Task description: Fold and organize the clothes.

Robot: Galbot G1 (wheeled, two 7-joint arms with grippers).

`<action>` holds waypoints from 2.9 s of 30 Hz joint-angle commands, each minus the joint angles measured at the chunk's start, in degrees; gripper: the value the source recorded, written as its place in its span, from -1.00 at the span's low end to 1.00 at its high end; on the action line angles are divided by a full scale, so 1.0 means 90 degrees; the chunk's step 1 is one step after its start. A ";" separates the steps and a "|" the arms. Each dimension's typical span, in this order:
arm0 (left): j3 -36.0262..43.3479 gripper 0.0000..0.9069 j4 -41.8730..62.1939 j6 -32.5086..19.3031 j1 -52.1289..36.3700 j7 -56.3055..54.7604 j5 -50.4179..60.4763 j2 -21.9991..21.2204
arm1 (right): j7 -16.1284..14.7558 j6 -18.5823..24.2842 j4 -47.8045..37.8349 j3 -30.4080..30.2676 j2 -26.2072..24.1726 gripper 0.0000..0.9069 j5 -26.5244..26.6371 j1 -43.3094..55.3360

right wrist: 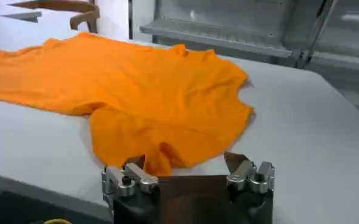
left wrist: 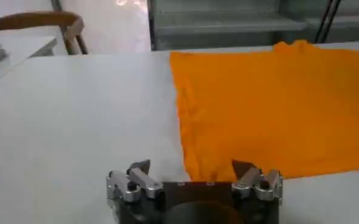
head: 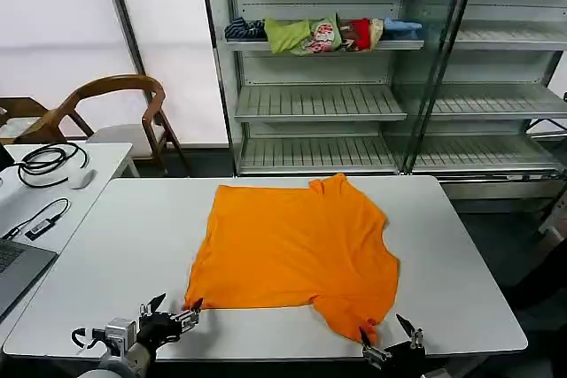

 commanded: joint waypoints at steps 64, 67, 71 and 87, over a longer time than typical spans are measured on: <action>0.0195 -0.93 0.1028 -0.0502 -0.1934 0.0491 -0.0837 -0.0112 | -0.0131 -0.0502 -0.0371 0.0017 -0.0123 -1.00 0.1020 0.2361; 0.0325 -0.93 0.1317 -0.0510 -0.2266 0.0495 -0.0905 -0.0177 | -0.0139 -0.0565 -0.0640 -0.0061 -0.0108 -1.00 0.1019 0.2722; 0.0497 -0.93 0.1677 -0.0547 -0.2568 0.0548 -0.0922 -0.0261 | -0.0169 -0.0599 -0.0953 -0.0156 -0.0078 -1.00 0.1014 0.3121; 0.0936 -0.93 0.2601 -0.0688 -0.3219 0.0681 -0.0903 -0.0362 | -0.0270 -0.0528 -0.2018 -0.0586 0.0199 -1.00 0.0764 0.3868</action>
